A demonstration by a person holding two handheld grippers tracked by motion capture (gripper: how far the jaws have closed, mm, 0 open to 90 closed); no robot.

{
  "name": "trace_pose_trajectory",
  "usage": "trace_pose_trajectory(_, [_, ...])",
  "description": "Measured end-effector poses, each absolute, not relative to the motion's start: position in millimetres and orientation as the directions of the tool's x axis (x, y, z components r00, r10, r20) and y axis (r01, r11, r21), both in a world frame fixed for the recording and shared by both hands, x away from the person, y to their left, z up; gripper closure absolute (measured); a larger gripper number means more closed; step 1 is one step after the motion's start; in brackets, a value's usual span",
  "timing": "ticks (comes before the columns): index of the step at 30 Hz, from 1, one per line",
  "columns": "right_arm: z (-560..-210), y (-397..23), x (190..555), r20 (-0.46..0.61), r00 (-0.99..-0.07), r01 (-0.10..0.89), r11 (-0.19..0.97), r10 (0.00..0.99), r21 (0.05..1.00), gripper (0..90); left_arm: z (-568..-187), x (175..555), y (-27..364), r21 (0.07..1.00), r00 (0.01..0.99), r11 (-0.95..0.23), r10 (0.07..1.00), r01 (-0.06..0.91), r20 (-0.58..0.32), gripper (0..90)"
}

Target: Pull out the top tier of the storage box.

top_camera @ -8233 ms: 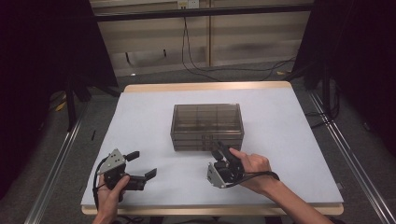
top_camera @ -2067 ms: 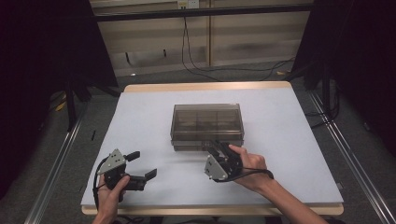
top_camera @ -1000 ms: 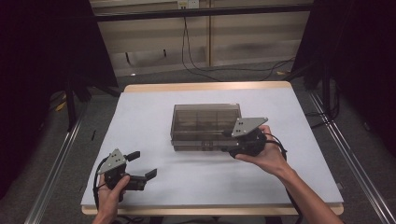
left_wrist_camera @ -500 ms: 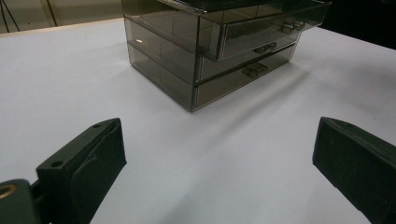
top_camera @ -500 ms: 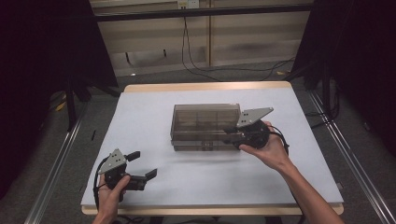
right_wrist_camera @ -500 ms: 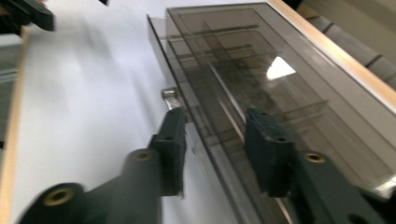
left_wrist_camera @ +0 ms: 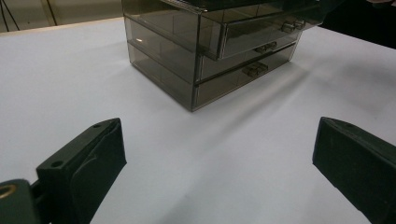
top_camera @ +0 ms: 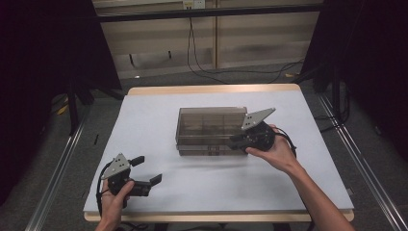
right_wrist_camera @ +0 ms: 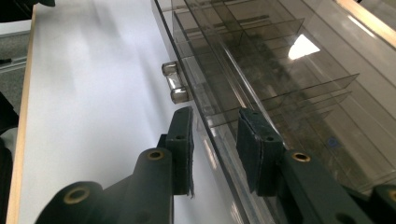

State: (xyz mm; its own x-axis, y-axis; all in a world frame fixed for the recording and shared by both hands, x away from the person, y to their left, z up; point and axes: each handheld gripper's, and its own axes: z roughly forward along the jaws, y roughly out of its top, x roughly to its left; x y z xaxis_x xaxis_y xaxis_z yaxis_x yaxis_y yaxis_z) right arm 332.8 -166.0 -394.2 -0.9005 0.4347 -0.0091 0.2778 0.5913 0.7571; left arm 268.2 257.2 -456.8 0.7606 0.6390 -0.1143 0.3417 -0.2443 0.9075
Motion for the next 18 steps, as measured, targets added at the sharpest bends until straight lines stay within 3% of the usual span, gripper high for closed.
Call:
trace_pose_trajectory(11, [-403.8,-161.1,339.8,-0.002,-0.92,0.271,0.641,0.392,0.718,68.9,-456.9,268.1,257.2,0.909,0.763,-0.243,0.636,0.339,-0.115,2.5])
trace_pose_trajectory(18, [-406.8,-160.4,341.2,-0.007,-0.931,0.251,0.654,0.365,0.714,75.2,-456.7,267.9,257.4,0.908,0.76,-0.245,0.64,0.34,-0.113,2.5])
